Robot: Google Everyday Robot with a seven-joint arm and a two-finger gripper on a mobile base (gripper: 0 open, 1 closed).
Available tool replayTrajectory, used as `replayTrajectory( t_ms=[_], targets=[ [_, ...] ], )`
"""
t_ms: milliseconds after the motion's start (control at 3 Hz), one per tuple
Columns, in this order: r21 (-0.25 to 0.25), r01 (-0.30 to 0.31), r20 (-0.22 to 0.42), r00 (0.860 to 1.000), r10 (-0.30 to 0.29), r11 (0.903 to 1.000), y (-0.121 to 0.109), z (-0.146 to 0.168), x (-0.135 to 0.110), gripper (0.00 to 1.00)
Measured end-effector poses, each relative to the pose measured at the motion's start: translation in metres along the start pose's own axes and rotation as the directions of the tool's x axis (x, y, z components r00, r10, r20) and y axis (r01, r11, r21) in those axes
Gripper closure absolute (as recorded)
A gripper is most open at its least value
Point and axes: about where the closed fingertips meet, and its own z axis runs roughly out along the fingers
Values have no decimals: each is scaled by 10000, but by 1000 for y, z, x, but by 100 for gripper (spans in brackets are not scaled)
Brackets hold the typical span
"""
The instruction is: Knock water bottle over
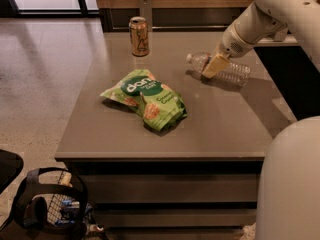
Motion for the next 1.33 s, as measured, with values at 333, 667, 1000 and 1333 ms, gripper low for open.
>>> replayTrajectory(
  t_ms=[333, 667, 1000, 1333],
  targets=[
    [-843, 259, 228, 9994, -241, 9961, 25, 27, -12, 100],
    [-875, 269, 240, 9994, -249, 9958, 25, 23, -15, 82],
    [-876, 269, 240, 9994, -249, 9958, 25, 23, -15, 59],
    [-877, 269, 240, 9994, -249, 9958, 25, 23, -15, 35]
  ],
)
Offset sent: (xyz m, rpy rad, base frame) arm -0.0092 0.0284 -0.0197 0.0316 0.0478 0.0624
